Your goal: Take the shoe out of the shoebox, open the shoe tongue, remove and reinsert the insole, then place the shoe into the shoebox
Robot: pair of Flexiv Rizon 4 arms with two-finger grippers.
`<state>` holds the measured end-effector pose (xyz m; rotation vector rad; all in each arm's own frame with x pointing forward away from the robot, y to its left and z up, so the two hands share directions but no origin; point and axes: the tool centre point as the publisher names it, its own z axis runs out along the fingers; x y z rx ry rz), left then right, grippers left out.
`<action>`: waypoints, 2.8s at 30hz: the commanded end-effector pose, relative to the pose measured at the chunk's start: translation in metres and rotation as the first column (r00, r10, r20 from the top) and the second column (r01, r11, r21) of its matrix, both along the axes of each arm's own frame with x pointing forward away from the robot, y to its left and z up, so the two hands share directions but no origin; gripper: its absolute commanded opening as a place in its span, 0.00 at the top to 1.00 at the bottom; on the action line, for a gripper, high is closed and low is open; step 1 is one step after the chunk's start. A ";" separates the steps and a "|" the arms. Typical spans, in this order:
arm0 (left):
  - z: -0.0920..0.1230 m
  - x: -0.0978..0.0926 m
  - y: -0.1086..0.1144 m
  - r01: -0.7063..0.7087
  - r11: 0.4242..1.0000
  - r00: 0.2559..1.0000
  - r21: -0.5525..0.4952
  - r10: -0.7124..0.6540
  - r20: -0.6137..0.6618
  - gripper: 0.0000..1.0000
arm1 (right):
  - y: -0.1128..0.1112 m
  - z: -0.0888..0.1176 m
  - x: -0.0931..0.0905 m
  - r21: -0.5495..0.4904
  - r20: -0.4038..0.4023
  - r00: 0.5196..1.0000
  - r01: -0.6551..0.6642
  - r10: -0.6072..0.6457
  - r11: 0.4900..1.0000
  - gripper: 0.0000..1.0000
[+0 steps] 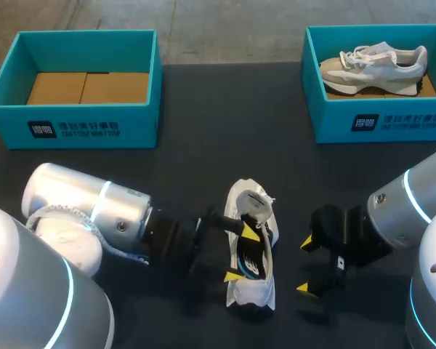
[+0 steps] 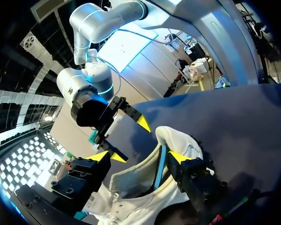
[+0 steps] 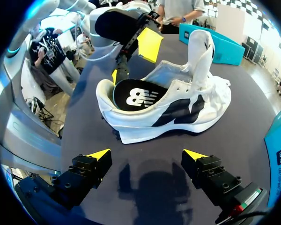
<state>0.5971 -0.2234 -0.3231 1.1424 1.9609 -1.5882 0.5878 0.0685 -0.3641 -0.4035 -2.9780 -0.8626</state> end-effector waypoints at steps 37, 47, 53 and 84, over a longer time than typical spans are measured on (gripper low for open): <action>0.074 0.011 0.091 0.137 0.932 0.980 0.337 -0.177 0.092 0.53 | -0.001 0.001 -0.002 0.000 0.002 1.000 0.001 -0.001 1.000 0.00; 0.086 0.004 0.108 0.193 0.886 0.969 0.422 -0.240 0.061 1.00 | -0.001 0.001 -0.002 0.000 0.002 1.000 0.001 -0.001 1.000 0.00; 0.091 -0.001 0.107 0.220 0.863 0.961 0.454 -0.271 0.050 1.00 | -0.020 0.012 0.002 -0.021 0.000 1.000 -0.027 0.027 0.999 0.00; 0.094 -0.003 0.104 0.240 0.833 0.955 0.499 -0.294 0.031 1.00 | -0.100 0.046 0.024 -0.075 0.009 0.995 -0.098 0.099 0.992 0.00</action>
